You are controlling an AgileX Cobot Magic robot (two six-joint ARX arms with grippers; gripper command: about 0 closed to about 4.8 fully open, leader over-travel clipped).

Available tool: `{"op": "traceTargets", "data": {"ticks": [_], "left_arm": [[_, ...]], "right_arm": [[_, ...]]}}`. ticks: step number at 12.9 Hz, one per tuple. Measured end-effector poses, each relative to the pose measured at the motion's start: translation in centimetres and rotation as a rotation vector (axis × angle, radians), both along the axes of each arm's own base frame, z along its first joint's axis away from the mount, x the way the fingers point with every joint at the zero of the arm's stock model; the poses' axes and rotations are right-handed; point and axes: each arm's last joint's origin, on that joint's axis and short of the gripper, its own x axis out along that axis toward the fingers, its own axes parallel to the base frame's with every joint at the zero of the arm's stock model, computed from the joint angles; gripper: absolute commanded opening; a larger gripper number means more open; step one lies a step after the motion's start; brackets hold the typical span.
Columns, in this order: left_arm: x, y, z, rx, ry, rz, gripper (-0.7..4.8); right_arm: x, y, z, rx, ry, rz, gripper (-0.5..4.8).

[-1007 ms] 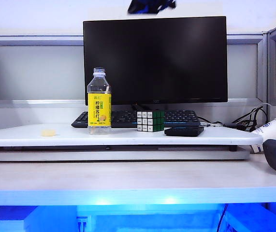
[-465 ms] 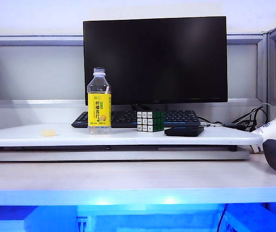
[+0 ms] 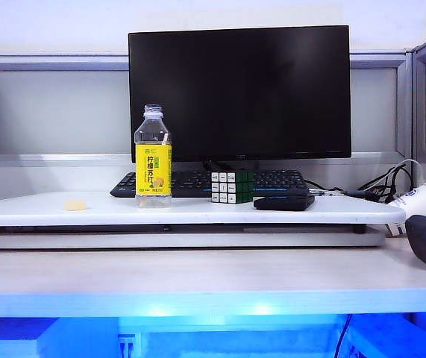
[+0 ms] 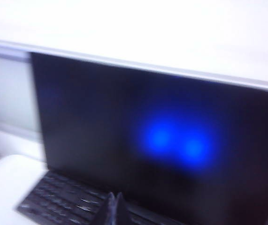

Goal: Grab a stick from the table and stick it in a plastic bottle.

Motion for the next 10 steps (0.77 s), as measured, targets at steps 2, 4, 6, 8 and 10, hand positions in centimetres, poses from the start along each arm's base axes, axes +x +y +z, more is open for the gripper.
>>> {"op": "traceTargets", "data": {"ticks": [2, 4, 6, 8, 10], "left_arm": [[0.0, 0.0, 0.0, 0.000, 0.000, 0.000, -0.05], [0.0, 0.0, -0.1, 0.000, 0.006, 0.000, -0.05], [0.0, 0.0, -0.1, 0.000, 0.015, 0.000, -0.05], [0.0, 0.0, -0.1, 0.000, 0.015, 0.000, -0.05], [0.0, 0.1, -0.1, 0.002, 0.015, 0.023, -0.05]], "right_arm": [[-0.6, -1.9, 0.5, -0.004, 0.019, -0.048, -0.06], [-1.5, -3.8, 0.9, -0.007, 0.039, -0.098, -0.06], [-6.6, -7.5, 2.6, -0.002, 0.020, -0.196, -0.06], [-9.0, -8.1, 2.0, -0.003, 0.028, -0.217, -0.06], [-11.6, -8.2, 0.0, -0.005, 0.041, -0.219, -0.06]]}}
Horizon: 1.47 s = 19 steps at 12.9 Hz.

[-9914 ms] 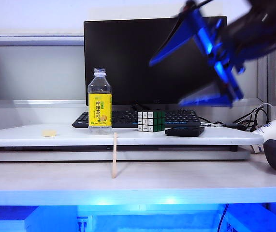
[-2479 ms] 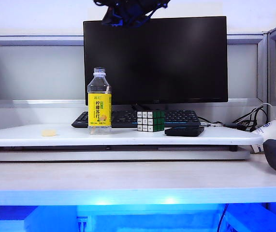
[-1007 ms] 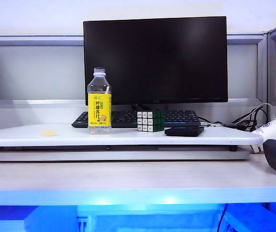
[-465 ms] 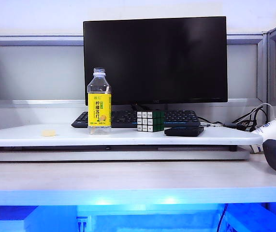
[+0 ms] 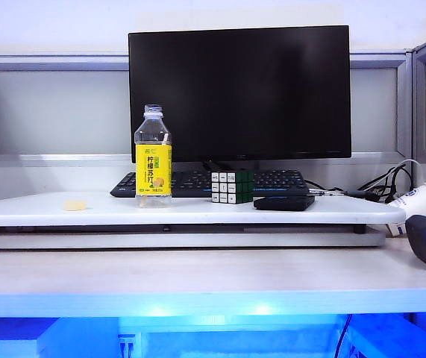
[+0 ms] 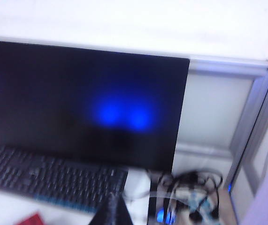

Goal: Grab a stick from the table and stick it in a plastic bottle.

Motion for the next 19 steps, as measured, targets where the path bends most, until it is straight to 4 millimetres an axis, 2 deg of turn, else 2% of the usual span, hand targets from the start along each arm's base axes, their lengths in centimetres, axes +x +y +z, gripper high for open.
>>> {"op": "traceTargets", "data": {"ticks": [1, 2, 3, 4, 5, 7, 10, 11, 12, 19], "left_arm": [[0.0, 0.0, 0.0, 0.001, 0.000, 0.011, -0.05], [0.0, 0.1, 0.0, 0.012, 0.001, 0.052, -0.05], [0.0, 0.2, 0.0, 0.017, 0.001, 0.073, -0.05], [0.1, 0.6, -0.1, 0.042, 0.005, 0.191, -0.05], [0.1, 0.6, -0.1, 0.045, 0.007, 0.211, -0.05], [0.1, 0.7, -0.3, 0.050, 0.024, 0.232, -0.05], [0.0, 0.7, -0.7, 0.056, 0.067, 0.239, -0.05], [0.0, 0.7, -0.7, 0.056, 0.070, 0.239, -0.04], [0.0, 0.7, -0.7, 0.056, 0.070, 0.239, -0.04], [0.0, 0.7, -0.7, 0.053, 0.070, 0.240, -0.04]], "right_arm": [[-0.9, 0.0, -1.1, 0.000, 0.013, 0.000, -0.06], [-5.1, -0.1, -5.4, 0.008, 0.031, -0.001, -0.06], [-5.7, -0.1, -6.0, 0.014, 0.035, -0.001, -0.06], [-10.9, -0.2, -13.9, 0.098, 0.019, -0.014, -0.06], [-12.0, -0.3, -16.1, 0.103, 0.019, -0.037, -0.06], [-13.2, -0.4, -18.9, 0.104, 0.033, -0.057, -0.06], [-14.6, -0.4, -22.0, 0.138, 0.028, -0.067, -0.06], [-15.4, -0.5, -27.3, 0.186, 0.049, -0.091, -0.06], [-15.3, -0.5, -30.0, 0.184, 0.090, -0.096, -0.06], [-14.6, -0.5, -34.7, 0.155, 0.219, -0.093, -0.06]]}}
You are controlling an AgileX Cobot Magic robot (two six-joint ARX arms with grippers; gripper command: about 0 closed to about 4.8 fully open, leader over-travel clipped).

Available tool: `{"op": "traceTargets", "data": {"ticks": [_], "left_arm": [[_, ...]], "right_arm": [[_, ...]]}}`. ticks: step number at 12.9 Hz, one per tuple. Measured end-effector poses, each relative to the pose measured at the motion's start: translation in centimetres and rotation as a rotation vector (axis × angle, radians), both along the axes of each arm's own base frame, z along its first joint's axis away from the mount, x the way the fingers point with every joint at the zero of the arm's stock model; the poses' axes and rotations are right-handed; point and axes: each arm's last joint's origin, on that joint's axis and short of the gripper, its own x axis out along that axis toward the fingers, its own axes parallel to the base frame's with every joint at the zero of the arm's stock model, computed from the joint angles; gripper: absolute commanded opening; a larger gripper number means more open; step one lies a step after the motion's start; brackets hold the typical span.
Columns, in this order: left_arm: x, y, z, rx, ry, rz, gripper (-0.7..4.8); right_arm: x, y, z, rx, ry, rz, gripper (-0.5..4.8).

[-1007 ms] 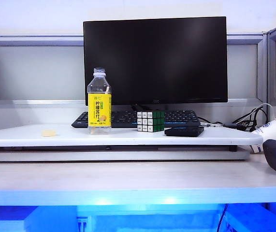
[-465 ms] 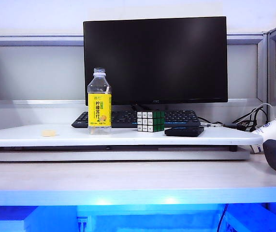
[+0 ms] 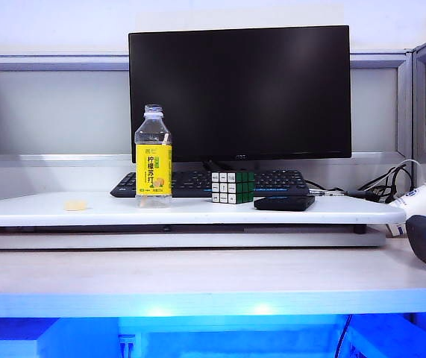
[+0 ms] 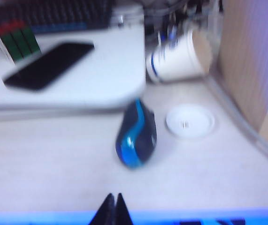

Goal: Grab a stick from the table and stick it in a plastic bottle.

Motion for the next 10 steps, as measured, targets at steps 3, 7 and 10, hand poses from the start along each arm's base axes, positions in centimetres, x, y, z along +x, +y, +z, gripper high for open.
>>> {"op": "traceTargets", "data": {"ticks": [3, 7, 10], "left_arm": [[0.0, 0.0, 0.0, 0.000, 0.000, 0.000, -0.04], [0.0, 0.0, 0.0, 0.000, 0.000, 0.000, -0.04], [0.0, 0.0, 0.0, 0.000, 0.000, 0.000, -0.04]], "right_arm": [[0.1, 0.0, -1.5, -0.007, 0.043, 0.008, -0.06], [0.0, 0.0, -1.8, -0.036, 0.045, 0.018, -0.06], [0.0, 0.0, -1.8, -0.055, 0.044, 0.023, -0.06]]}}
